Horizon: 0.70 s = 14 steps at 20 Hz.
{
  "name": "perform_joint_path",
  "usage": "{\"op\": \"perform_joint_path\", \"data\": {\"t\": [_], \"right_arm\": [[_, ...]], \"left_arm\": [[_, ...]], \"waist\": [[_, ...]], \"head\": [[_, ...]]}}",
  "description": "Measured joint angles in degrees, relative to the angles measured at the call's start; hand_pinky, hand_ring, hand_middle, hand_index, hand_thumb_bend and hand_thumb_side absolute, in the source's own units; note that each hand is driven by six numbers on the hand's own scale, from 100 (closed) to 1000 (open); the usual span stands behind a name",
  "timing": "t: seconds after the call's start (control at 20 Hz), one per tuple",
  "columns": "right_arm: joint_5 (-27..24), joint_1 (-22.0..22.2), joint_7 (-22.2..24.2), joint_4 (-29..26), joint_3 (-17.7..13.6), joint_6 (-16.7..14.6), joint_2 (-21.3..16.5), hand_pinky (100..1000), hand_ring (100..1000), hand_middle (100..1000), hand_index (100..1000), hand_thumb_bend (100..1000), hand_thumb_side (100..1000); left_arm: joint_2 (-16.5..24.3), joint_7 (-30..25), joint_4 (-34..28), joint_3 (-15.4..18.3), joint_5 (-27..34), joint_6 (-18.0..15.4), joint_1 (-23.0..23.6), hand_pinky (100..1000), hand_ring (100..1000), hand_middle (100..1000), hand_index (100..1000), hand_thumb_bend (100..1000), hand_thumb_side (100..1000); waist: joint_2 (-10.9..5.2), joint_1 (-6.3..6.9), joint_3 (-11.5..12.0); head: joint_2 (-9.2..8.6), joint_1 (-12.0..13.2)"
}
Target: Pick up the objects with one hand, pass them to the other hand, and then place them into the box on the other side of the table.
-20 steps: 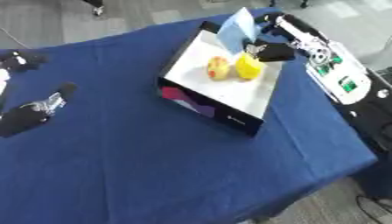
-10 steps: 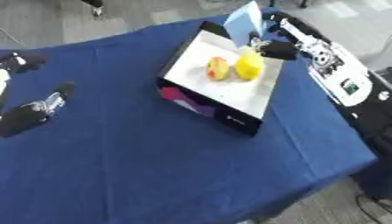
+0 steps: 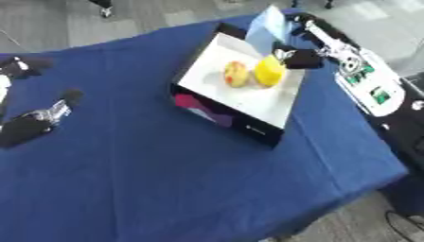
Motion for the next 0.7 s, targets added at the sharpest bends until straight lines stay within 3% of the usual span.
{"op": "perform_joint_path", "data": {"t": [0.15, 0.55, 0.7], "right_arm": [[-0.8, 0.0, -1.4, 0.0, -0.1, 0.5, 0.0, 899, 887, 980, 926, 240, 244], [-1.0, 0.0, -1.7, 0.0, -0.1, -0.2, 0.0, 902, 893, 982, 936, 316, 258], [0.1, -0.4, -0.9, 0.0, 0.0, -1.0, 0.0, 912, 911, 983, 946, 443, 260]], "left_arm": [[0.0, 0.0, 0.0, 0.0, 0.0, 0.0, 0.1, 843, 766, 738, 802, 492, 693], [0.0, 0.0, 0.0, 0.0, 0.0, 0.0, 0.3, 843, 766, 737, 802, 489, 694], [0.0, 0.0, 0.0, 0.0, 0.0, 0.0, 0.3, 844, 766, 738, 802, 488, 697]], "waist": [[0.0, 0.0, 0.0], [0.0, 0.0, 0.0], [0.0, 0.0, 0.1]], "head": [[0.0, 0.2], [-0.01, 0.2], [-0.01, 0.2]]}}
